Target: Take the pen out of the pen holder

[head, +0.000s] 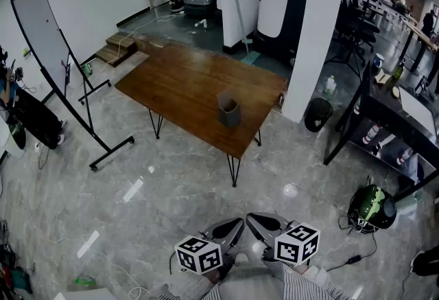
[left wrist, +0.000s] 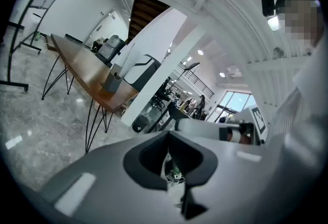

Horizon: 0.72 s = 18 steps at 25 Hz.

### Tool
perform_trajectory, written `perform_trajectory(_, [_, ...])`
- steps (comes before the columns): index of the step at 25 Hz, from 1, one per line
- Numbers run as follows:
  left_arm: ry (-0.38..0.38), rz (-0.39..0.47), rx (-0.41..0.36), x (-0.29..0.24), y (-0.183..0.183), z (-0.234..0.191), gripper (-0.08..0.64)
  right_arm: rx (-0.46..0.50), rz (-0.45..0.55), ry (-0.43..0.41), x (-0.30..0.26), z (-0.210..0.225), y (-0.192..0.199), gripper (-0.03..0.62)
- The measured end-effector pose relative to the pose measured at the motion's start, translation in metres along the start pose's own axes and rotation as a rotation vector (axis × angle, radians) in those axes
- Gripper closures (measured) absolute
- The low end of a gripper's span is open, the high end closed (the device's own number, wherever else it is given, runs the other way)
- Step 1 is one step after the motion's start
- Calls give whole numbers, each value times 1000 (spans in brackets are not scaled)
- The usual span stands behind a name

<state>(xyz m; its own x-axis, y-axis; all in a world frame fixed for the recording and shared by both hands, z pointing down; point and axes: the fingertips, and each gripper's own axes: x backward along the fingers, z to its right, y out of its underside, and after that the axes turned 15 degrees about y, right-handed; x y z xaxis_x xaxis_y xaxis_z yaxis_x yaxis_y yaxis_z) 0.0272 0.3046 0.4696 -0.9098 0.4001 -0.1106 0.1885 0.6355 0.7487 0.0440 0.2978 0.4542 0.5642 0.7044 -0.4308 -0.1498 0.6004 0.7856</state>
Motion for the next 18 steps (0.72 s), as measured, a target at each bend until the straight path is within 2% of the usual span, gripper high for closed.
perform_trajectory(10, [-24,19,40,-20,2,-19,552,-12,-20,1,-13,31,-3,592])
perform_trajectory(18, [-33,45,55,-38,-31,-66,552,-26,-4,-1,-53,55,-33,592])
